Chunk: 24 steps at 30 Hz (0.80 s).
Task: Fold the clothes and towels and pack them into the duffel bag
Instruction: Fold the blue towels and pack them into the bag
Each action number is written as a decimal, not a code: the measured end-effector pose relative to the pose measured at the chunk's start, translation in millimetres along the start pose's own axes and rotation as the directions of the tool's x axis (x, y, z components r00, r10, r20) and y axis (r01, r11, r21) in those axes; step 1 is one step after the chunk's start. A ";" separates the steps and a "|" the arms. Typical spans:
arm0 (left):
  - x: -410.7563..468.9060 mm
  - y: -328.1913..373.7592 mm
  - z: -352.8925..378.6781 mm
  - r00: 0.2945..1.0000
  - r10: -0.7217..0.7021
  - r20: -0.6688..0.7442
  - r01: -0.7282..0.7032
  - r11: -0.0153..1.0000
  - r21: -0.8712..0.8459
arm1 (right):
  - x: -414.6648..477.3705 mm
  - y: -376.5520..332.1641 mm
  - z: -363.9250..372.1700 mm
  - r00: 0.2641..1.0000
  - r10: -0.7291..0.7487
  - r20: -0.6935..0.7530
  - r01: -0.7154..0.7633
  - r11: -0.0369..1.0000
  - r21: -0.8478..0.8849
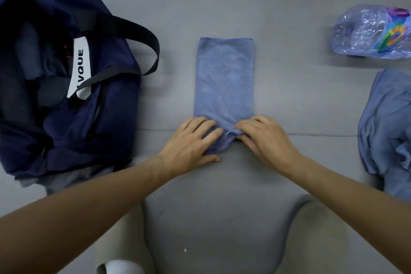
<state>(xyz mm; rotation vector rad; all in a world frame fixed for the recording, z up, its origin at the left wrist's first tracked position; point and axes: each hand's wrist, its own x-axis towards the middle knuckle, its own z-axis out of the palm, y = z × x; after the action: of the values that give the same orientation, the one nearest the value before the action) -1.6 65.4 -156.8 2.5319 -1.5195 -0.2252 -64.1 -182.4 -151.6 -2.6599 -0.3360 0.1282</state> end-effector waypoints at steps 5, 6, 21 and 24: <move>20.0 0.6 -3.4 0.988 -0.121 -0.095 0.110 0.988 -0.112 | 19.1 2.0 -15.5 0.970 0.217 0.106 -0.231 0.963 0.141; 24.6 -1.4 -8.7 0.980 -0.180 -0.089 0.162 0.970 -0.179 | 20.9 2.5 -17.8 0.970 0.219 0.108 -0.234 0.959 0.157; 66.7 -27.6 -25.6 0.855 -0.519 -0.025 0.494 0.827 -0.270 | 44.4 29.3 -29.0 0.987 0.149 -0.056 -0.153 0.985 -0.083; 65.9 -31.0 -15.6 0.958 -0.177 -0.225 0.175 0.984 -0.027 | 38.9 33.2 -20.2 0.991 -0.101 -0.086 0.078 0.968 -0.238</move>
<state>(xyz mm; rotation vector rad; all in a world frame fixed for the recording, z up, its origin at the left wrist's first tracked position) 59.1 22.7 -151.2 2.5844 -1.2087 0.0362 -16.6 -209.8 -149.8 -2.8655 -0.4638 -0.0746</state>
